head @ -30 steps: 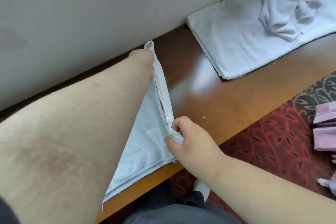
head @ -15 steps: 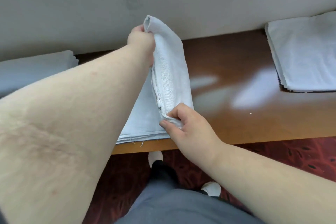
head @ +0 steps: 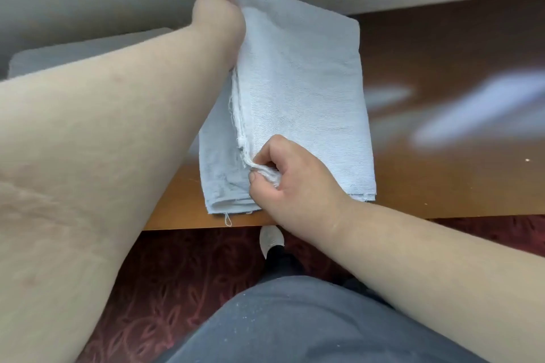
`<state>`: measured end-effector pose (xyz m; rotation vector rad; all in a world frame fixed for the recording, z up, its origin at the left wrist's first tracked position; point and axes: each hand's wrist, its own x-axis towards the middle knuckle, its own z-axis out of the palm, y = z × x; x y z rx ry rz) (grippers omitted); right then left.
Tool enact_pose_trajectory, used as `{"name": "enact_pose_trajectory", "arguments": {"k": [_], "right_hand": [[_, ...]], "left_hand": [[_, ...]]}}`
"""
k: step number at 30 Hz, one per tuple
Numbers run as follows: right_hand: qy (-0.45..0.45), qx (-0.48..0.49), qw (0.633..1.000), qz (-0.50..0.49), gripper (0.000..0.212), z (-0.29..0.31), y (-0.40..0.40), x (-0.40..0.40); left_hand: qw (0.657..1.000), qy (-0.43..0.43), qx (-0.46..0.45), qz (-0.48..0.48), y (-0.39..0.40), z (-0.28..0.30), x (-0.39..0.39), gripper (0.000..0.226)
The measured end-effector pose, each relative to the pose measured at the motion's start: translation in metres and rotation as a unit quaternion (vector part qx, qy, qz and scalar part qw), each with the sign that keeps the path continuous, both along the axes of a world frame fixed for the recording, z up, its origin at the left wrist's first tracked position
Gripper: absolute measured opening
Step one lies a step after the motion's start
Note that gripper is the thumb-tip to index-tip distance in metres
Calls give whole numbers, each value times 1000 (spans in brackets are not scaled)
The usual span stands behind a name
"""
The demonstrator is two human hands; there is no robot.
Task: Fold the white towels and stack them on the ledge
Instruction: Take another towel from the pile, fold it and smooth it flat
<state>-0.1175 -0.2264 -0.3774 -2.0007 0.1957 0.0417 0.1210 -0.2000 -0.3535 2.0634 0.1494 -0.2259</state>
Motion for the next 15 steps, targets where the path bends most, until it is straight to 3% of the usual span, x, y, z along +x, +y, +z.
{"name": "enact_pose_trajectory", "arguments": {"k": [5,8,10,13,15], "right_hand": [[48,-41,997,32,8,-19,44,32],[83,-65,992,70,5,-38,67,45],[127,-81,983,104,13,-53,78,52],[212,-108,948,210,41,-69,82,61],[227,-91,940,237,50,-69,73,70]], "left_hand": [[999,20,4,-29,45,-38,33,31],[992,71,-51,87,62,-72,54,31],[963,144,-104,202,75,-91,65,38],[963,165,-79,198,82,-112,70,35],[972,158,4,172,76,-112,60,21]]}}
